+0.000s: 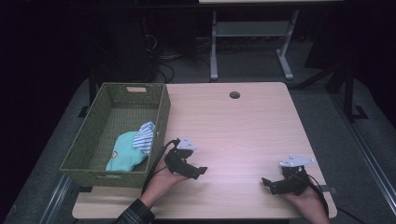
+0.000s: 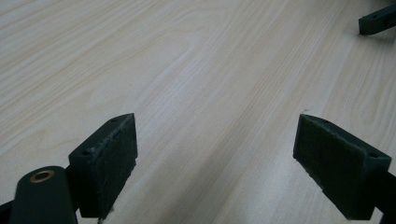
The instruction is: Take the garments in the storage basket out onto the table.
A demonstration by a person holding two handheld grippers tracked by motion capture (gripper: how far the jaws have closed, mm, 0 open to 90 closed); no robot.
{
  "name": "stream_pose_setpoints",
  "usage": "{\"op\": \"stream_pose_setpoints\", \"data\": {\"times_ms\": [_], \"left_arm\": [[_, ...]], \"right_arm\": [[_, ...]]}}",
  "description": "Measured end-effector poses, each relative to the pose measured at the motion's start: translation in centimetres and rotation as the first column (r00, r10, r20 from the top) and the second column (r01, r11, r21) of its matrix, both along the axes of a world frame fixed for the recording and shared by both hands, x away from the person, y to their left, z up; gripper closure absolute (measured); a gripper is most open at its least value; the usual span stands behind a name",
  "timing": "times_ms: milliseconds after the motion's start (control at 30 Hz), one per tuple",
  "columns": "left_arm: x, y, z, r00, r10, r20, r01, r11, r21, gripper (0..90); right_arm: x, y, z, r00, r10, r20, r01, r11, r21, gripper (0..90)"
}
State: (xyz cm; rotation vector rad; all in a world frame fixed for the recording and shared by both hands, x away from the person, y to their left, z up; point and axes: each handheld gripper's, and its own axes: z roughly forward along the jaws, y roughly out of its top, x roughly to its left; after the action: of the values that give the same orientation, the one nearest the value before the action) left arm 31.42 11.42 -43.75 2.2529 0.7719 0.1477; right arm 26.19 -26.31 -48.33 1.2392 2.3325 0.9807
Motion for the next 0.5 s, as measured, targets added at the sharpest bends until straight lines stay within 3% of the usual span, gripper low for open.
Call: {"op": "stream_pose_setpoints", "data": {"times_ms": [500], "left_arm": [[0.14,0.08,0.91,0.9999,0.010,0.004,-0.010,0.9999,-0.006,13.0]], "right_arm": [[0.00,-0.01,0.00,1.0000,0.002,0.000,-0.002,1.000,-0.002,0.1]]}}
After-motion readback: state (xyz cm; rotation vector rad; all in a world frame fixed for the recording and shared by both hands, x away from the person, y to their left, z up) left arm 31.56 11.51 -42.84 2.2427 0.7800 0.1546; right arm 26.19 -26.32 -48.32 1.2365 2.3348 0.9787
